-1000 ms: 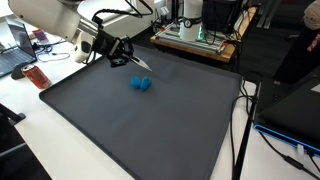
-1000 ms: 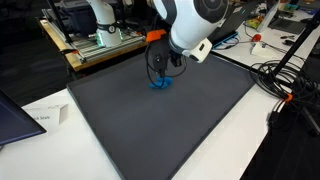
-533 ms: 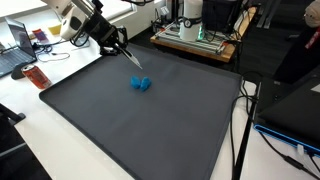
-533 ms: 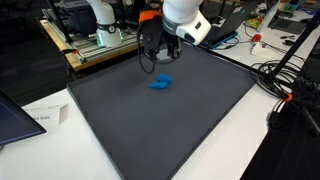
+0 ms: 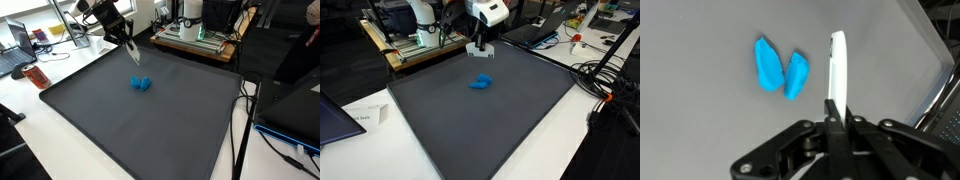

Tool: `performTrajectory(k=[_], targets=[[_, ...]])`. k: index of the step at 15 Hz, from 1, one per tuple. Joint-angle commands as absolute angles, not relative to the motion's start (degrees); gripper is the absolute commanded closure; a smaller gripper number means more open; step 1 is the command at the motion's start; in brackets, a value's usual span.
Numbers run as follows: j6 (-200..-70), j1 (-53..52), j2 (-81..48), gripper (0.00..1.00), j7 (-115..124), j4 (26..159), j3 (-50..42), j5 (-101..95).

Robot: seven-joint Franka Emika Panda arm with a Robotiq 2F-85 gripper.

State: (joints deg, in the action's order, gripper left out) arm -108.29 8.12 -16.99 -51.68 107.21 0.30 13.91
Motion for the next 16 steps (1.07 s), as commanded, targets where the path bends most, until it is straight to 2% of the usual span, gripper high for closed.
performTrajectory(k=[1, 6, 7, 12, 13, 16], targets=[[-113.4, 6.0, -7.7, 0.99, -39.8, 118.9, -0.5, 12.7], [-118.9, 3.6, -0.2, 0.99, -22.4, 126.2, 0.0, 11.9], [-115.5, 4.4, -5.2, 0.96, -28.1, 121.3, -0.3, 13.6], [-117.5, 3.3, -1.7, 0.96, -23.8, 124.4, -0.4, 13.2], [-117.5, 3.3, -1.8, 0.99, -23.7, 124.4, -0.4, 13.2], [-115.2, 2.7, -3.6, 0.99, -11.2, 122.0, -0.2, 13.0]])
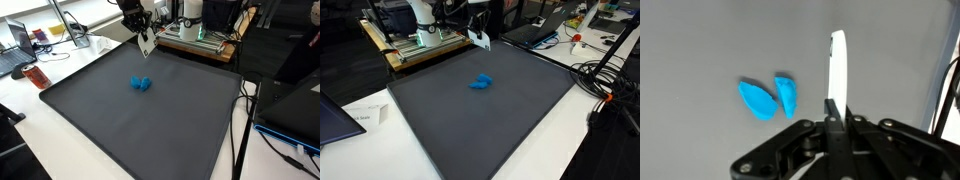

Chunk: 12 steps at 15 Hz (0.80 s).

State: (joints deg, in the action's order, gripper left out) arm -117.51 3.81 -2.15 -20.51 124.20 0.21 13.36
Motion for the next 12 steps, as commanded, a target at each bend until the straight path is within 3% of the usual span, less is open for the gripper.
performTrajectory(k=[1, 12], targets=[[-114.6, 2.6, -4.1, 0.99, -8.4, 121.4, -0.2, 13.4], [-123.9, -0.2, -7.4, 0.99, 29.6, 119.9, -0.4, 11.3]])
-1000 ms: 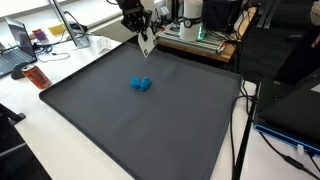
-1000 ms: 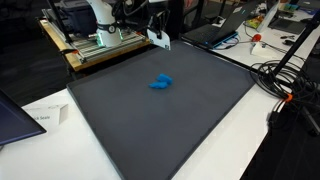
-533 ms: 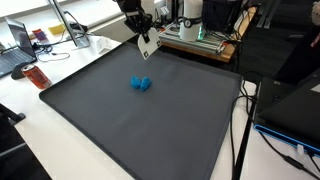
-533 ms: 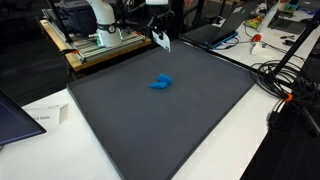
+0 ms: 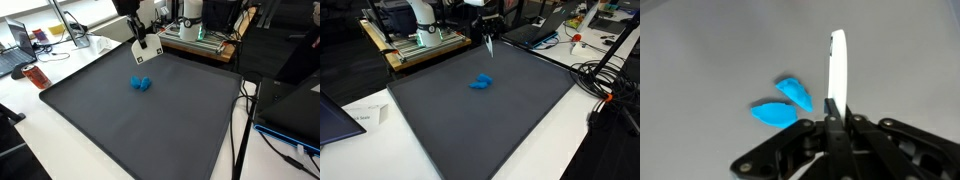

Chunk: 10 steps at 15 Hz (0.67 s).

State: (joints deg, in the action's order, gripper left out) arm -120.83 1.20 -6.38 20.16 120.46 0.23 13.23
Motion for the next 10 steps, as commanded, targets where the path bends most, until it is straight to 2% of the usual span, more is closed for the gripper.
performTrajectory(k=[1, 7, 10], targets=[[-125.2, -0.6, -7.8, 0.99, 33.0, 119.9, -0.5, 10.8], [-133.0, -2.4, -9.7, 0.99, 54.8, 121.9, -2.0, 3.2], [-129.4, -3.5, -10.4, 0.99, 65.8, 121.9, -3.6, -5.0]])
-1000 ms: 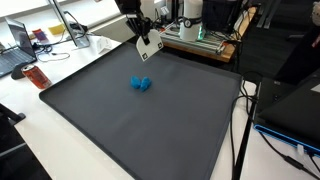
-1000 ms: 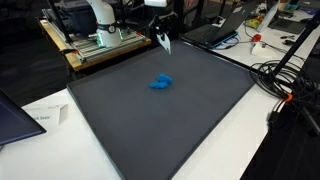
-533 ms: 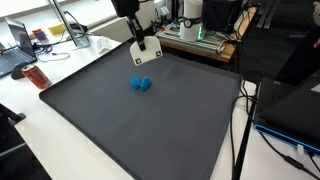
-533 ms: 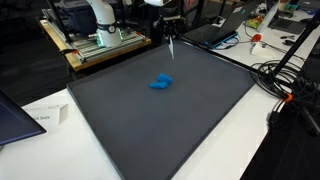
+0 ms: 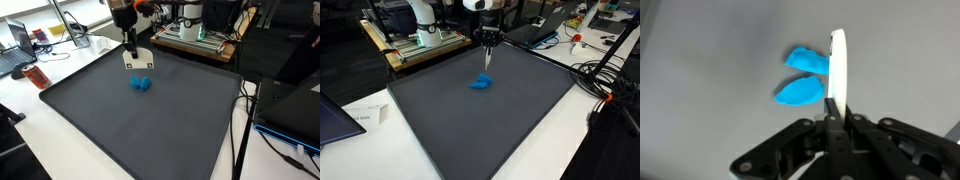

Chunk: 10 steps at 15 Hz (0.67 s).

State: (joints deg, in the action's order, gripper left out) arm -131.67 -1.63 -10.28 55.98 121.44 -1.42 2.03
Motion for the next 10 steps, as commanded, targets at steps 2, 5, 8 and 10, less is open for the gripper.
performTrajectory(k=[2, 5, 8, 10], targets=[[-130.0, -2.4, -10.9, 0.96, 62.1, 121.5, -2.5, -3.0], [-129.1, -2.6, -11.1, 0.96, 64.2, 121.5, -2.8, -4.8], [-129.4, -2.6, -11.7, 0.99, 65.0, 120.9, -2.6, -3.8], [-129.1, -2.8, -12.7, 0.99, 65.7, 120.2, -2.3, -2.4]])
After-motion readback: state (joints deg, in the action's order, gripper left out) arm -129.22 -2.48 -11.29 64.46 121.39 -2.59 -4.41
